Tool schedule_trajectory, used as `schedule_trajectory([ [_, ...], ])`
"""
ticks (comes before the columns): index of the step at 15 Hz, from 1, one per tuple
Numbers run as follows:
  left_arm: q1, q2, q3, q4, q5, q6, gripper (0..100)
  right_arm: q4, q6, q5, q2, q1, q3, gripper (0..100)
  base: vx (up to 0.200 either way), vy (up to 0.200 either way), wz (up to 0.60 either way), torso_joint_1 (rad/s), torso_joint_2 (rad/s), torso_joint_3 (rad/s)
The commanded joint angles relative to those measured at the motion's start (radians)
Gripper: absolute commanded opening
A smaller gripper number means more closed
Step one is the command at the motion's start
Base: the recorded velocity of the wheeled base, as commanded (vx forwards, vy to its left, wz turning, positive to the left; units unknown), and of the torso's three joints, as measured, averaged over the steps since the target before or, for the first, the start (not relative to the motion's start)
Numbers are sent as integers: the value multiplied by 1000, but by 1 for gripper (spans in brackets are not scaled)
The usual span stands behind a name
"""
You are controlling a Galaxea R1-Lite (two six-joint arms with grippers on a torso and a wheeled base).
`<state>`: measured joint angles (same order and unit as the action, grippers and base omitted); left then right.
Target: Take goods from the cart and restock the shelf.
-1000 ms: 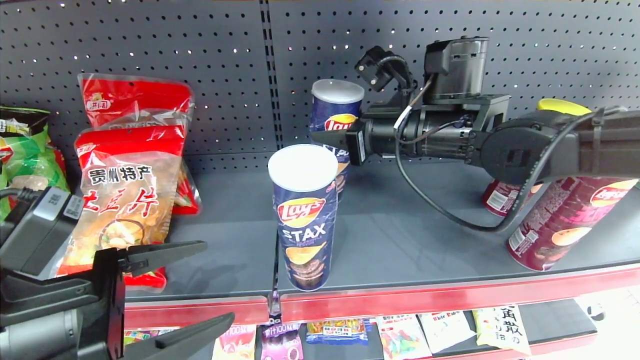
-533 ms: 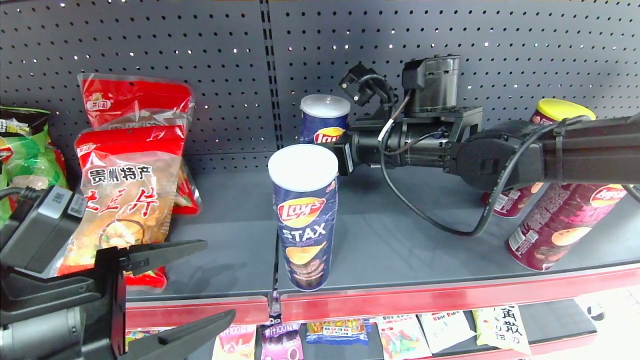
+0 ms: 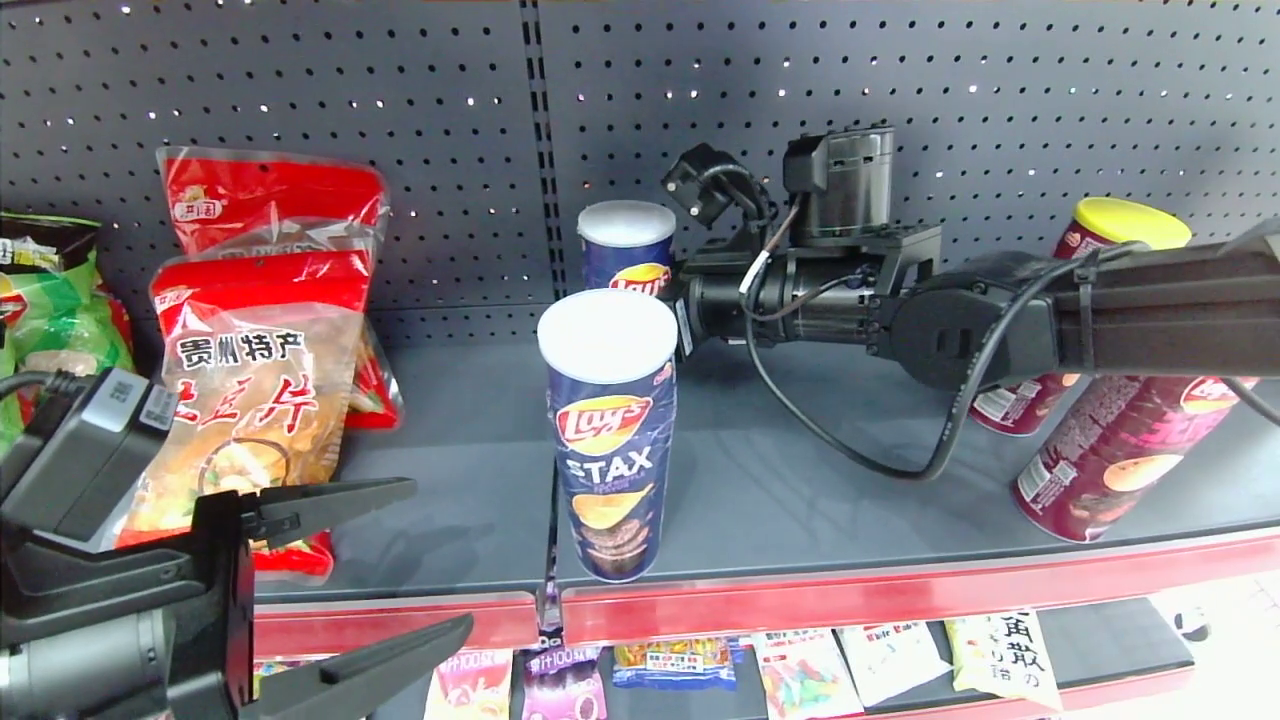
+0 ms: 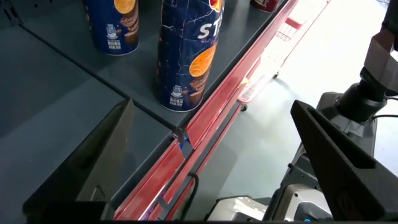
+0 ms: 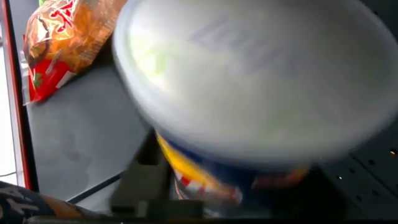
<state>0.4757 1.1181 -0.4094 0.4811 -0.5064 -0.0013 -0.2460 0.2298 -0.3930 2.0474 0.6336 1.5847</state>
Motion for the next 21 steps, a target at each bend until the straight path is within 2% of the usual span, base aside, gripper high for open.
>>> schedule_trajectory([
  [1,0,3,0,1,0,0,100,1,-3,3,-4,1,-3,100,0,0,0,0,0,0],
  [5,0,16,1,2,0,0,100,1,-7,8,-58,11,-63,100,0,0,0,0,0,0],
  [9,-29,20,0,2,2,0,100,-1,-9,57,-190,6,-249,100,0,0,0,0,0,0],
  [12,-37,23,1,1,9,0,100,4,-13,92,-276,-12,-319,100,0,0,0,0,0,0],
  [15,-37,46,0,2,42,1,100,5,-15,126,-348,-32,-411,100,0,0,0,0,0,0],
  [17,-37,62,1,4,85,1,100,7,-13,126,-434,-28,-514,100,0,0,0,0,0,0],
  [18,-37,62,1,4,86,1,100,7,-13,126,-446,-28,-529,100,0,0,0,0,0,0],
  [21,-35,86,1,4,92,6,100,5,-13,123,-598,-25,-697,100,0,0,0,0,0,0],
])
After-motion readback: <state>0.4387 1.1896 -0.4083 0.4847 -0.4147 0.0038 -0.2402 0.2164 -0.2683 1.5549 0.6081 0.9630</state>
